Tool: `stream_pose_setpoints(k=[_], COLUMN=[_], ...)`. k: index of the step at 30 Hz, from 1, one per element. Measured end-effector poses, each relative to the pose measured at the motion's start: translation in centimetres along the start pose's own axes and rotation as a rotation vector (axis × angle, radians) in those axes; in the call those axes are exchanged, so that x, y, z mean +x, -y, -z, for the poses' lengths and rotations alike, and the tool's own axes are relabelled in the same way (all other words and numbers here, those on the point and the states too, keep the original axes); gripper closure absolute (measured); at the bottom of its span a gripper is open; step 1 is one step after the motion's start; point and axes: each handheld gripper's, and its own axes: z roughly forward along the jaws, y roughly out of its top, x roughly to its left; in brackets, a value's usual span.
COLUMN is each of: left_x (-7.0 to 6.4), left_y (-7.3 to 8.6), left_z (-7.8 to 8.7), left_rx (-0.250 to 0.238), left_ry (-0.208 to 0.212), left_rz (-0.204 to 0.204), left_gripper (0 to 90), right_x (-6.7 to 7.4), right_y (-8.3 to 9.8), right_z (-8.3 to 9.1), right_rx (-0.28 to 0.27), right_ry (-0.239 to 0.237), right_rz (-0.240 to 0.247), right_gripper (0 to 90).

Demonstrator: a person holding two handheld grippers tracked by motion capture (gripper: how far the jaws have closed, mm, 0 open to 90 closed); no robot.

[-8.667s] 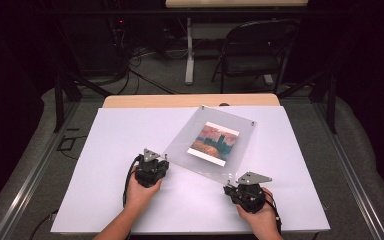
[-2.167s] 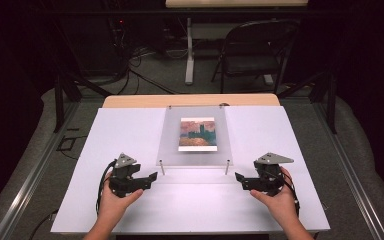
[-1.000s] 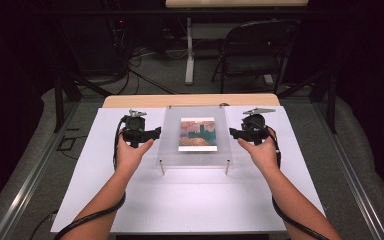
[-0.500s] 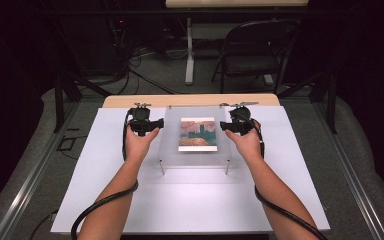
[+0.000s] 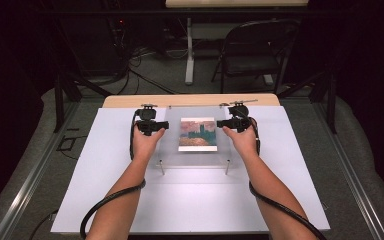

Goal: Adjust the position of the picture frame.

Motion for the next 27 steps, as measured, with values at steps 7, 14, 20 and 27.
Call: stream_pose_setpoints(k=[7, 14, 20, 27], left_x=[-0.8, -1.1, -1.4, -1.0], left_y=[0.3, 0.3, 0.2, 0.2], left_z=[-0.8, -1.1, -1.2, -1.6], left_rx=[0.043, 0.061, 0.063, 0.078], left_ry=[0.031, 0.075, 0.093, 0.132], left_rz=[-0.017, -0.018, -0.029, 0.001], left_gripper=[37.3, 37.0, 36.2, 30.4], right_x=[-0.2, -0.1, -0.1, -0.3], right_y=[0.5, 0.9, 0.9, 0.9], right_z=[-0.6, -1.0, -1.1, -1.3], right_rx=[0.023, 0.053, 0.064, 0.083], right_ry=[-0.024, -0.052, -0.053, -0.068], right_rz=[-0.035, -0.061, -0.061, -0.076], right_gripper=[38.6, 36.7, 36.1, 33.8])
